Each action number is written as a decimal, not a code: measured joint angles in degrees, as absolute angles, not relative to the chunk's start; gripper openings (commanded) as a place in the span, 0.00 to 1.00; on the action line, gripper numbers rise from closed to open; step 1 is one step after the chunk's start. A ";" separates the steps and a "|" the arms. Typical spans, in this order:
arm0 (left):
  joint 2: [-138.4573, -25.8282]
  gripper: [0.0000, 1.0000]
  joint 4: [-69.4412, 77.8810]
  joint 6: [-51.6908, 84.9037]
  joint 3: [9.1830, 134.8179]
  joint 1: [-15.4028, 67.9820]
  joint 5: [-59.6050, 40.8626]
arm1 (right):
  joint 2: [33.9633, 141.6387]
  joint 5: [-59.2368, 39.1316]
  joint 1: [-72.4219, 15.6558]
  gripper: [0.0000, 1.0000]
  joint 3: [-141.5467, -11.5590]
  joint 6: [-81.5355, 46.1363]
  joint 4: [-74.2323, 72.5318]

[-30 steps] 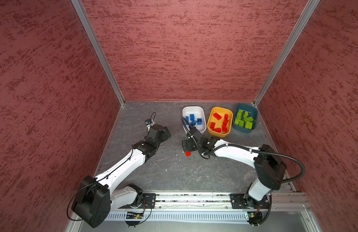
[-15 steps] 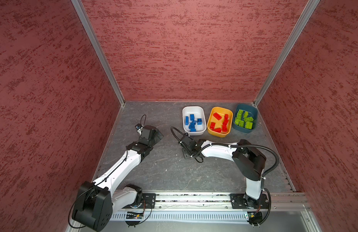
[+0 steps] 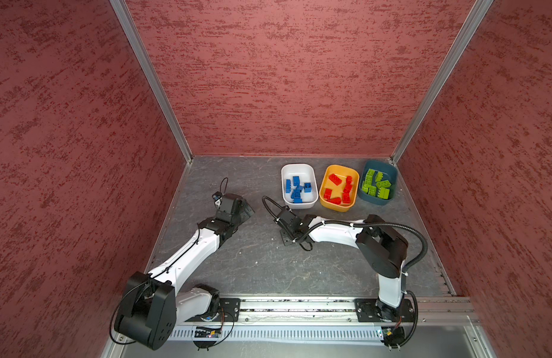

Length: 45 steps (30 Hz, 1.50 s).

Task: Sort the legos into containers by color
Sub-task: 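Carry the red brick into the yellow tub and open the right gripper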

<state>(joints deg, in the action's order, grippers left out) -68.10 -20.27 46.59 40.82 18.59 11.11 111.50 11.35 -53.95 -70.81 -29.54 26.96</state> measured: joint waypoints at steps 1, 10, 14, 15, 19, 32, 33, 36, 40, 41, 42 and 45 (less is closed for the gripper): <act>-68.27 0.99 -20.01 46.52 40.82 18.59 10.83 | 111.50 11.35 -53.95 0.37 -70.81 -29.54 26.96; -71.90 1.00 -19.14 46.00 42.11 18.65 8.49 | 111.48 10.79 -54.13 0.29 -70.41 -29.50 25.87; -72.18 0.99 -18.79 44.45 43.07 20.18 8.62 | 108.09 10.66 -54.17 0.27 -65.63 -28.91 22.81; -72.40 1.00 -18.81 43.92 43.64 21.02 8.91 | 106.76 10.66 -54.17 0.27 -64.18 -28.77 22.39; -74.39 0.99 -18.17 42.30 46.22 23.62 9.28 | 101.60 10.59 -53.30 0.26 -60.62 -28.32 20.45; -78.85 0.99 -12.58 35.44 50.11 32.21 8.45 | 83.11 7.07 -34.28 0.26 -49.93 -27.92 10.39; -79.05 1.00 -12.47 35.18 50.54 32.56 8.67 | 82.63 6.48 -32.23 0.26 -49.78 -27.55 10.22; -79.53 1.00 -12.23 35.00 51.55 32.80 9.17 | 82.54 4.14 -26.13 0.26 -50.43 -25.71 9.87; -79.88 0.99 -12.08 35.05 51.59 32.75 9.50 | 85.30 2.98 -20.27 0.26 -54.50 -22.37 10.00; -79.94 1.00 -12.10 35.05 51.59 32.75 9.50 | 86.41 2.81 -19.29 0.26 -55.66 -21.76 9.96; -79.94 0.99 -12.08 35.05 51.59 32.77 9.52 | 87.79 2.66 -18.22 0.27 -56.95 -21.08 9.87; -79.94 0.99 -12.14 35.07 51.62 32.75 9.93 | 93.12 2.48 -15.68 0.28 -61.67 -18.94 10.11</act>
<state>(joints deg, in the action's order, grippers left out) -79.94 -12.14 35.07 51.62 32.75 9.93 93.12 2.48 -15.68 -61.67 -18.94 10.11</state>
